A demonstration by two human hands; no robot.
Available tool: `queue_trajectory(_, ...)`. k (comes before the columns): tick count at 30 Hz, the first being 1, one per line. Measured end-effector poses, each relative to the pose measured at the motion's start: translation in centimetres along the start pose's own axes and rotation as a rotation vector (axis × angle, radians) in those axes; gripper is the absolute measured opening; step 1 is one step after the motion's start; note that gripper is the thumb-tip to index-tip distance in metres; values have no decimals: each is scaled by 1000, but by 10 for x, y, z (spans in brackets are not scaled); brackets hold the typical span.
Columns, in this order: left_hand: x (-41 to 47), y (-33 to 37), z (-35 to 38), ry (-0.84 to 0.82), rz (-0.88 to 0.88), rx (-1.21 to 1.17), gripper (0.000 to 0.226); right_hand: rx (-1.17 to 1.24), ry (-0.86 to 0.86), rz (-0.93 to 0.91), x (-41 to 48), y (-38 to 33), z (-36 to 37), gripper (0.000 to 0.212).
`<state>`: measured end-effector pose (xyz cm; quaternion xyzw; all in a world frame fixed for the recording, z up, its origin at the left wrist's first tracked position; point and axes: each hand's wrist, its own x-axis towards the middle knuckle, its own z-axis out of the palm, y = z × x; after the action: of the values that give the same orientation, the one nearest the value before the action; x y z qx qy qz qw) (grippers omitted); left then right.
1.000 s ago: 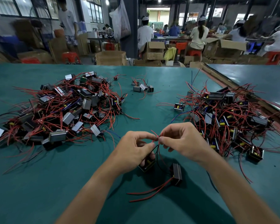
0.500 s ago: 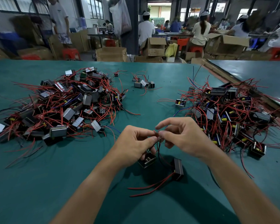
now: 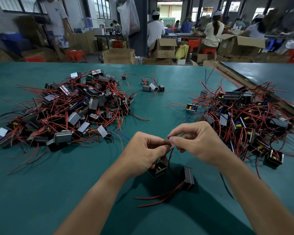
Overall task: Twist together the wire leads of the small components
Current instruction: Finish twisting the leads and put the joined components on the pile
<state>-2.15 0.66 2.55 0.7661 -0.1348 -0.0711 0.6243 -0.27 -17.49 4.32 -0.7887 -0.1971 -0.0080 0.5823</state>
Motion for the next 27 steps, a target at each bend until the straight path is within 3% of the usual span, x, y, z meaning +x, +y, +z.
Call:
queue_trajectory(14,-1,2,1,-19,-4,68,23,-237,1,-65,0,4,1,19)
queue_trajectory(27,-1,2,0,43,10,71,21,-63,-36,68,0,1,4,16)
